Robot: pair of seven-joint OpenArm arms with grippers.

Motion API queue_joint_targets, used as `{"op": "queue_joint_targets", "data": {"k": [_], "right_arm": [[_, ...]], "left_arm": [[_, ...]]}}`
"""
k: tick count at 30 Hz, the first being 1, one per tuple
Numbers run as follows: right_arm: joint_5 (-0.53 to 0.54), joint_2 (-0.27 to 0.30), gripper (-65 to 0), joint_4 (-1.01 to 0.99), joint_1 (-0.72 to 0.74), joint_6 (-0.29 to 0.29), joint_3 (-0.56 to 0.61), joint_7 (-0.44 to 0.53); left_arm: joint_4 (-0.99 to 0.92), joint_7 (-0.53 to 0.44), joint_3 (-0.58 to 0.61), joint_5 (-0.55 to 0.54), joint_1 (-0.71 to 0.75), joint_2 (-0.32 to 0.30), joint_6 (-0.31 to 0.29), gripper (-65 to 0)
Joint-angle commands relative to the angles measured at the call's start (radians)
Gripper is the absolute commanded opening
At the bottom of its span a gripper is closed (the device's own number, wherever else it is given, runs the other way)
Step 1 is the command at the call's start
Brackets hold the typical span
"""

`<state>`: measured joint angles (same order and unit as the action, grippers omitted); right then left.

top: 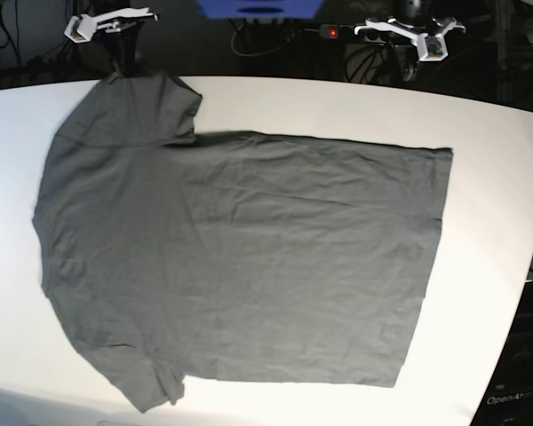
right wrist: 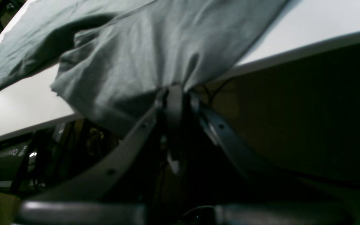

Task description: Fold the T-shirt properly

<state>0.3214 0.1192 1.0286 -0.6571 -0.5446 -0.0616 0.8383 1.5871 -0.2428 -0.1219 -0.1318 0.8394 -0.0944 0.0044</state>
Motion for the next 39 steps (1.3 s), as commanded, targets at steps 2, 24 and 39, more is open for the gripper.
{"op": "queue_joint_targets", "data": {"k": [2,24,39], "right_arm": [[0.025,0.012,-63.8,0.022,-0.003,0.007,-0.010,0.085],[0.026,-0.045,-64.4,0.015,-0.019,0.010,-0.042,0.243],[0.026,-0.046,-64.9,0.015,-0.020,0.010,-0.042,0.241]], "left_arm": [[0.019,-0.023,-0.002,-0.001,0.011,-0.001,0.003,-63.8],[0.019,-0.023,-0.002,-0.001,0.019,-0.001,0.003,-63.8],[0.081,-0.025,0.005,-0.002,0.056,0.000,0.003,-63.8]]}}
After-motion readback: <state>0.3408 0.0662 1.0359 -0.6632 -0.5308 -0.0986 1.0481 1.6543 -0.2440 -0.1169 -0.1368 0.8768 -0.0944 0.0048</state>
